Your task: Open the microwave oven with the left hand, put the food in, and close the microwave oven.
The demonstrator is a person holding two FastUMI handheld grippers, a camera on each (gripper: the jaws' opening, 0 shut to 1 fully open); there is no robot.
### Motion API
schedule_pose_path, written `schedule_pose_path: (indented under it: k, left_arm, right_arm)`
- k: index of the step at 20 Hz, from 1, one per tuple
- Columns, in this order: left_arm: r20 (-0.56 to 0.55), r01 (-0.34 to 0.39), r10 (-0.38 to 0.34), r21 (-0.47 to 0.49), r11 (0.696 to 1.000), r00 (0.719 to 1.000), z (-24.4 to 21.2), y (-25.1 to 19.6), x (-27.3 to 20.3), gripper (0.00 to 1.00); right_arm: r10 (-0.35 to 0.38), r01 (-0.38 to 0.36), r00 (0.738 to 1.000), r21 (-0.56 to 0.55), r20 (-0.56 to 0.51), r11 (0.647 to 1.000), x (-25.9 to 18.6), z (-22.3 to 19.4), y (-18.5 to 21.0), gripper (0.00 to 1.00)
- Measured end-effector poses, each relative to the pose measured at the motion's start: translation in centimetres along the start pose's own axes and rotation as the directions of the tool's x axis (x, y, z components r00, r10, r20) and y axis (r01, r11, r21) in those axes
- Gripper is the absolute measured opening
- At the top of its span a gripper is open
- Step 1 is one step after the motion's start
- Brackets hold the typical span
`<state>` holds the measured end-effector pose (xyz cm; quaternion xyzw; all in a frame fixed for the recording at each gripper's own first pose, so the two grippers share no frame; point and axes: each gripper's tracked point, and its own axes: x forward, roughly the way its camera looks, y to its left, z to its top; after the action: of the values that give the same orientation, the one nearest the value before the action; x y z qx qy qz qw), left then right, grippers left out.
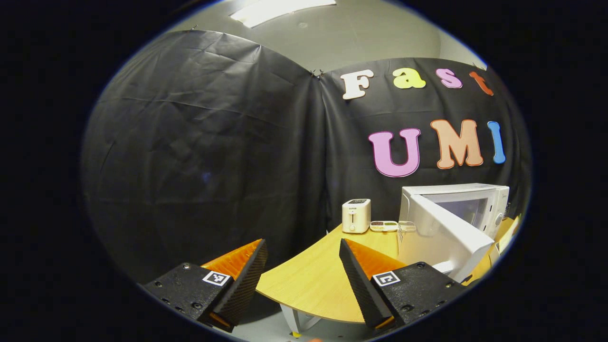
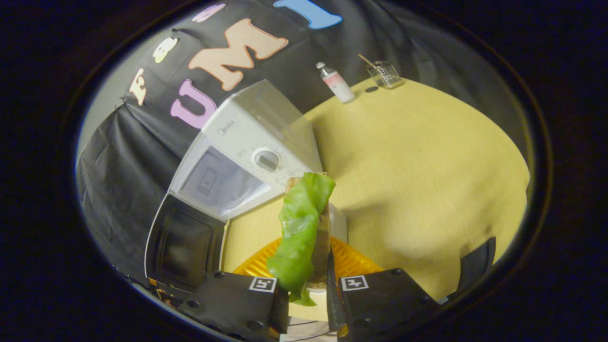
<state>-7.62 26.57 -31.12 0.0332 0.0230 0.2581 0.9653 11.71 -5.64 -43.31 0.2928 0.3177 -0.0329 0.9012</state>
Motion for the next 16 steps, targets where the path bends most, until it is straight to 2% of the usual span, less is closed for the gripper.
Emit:
schedule_pose_path:
  k: [3, 8, 13, 16]
  left_arm:
    - [-0.001, 0.002, -0.002, 0.002, 1.0, 1.0, 0.0, -0.1, 0.1, 0.93]
    - [-0.002, 0.002, -0.002, 0.008, 1.0, 1.0, -0.1, 0.0, 0.2, 0.93]
    - [-0.008, -0.001, 0.002, 0.013, 1.0, 1.0, -0.3, 0.3, 0.3, 0.94]
    - [-0.017, -0.009, 0.009, 0.017, 1.0, 1.0, -0.7, 0.6, 0.6, 0.94]
  right_arm:
    - [0.101, -0.105, 0.985, 0.024, 0.137, 0.994, -1.3, 1.6, 3.6, 0.35]
    - [0.211, -0.231, 0.947, 0.057, 0.243, 0.971, -1.0, 0.6, 8.8, 0.34]
    - [0.244, -0.256, 0.901, -0.015, 0.36, 0.966, 1.1, -1.5, 13.7, 0.34]
    - [0.213, -0.205, 0.893, -0.065, 0.397, 0.977, 4.5, -2.4, 15.4, 0.34]
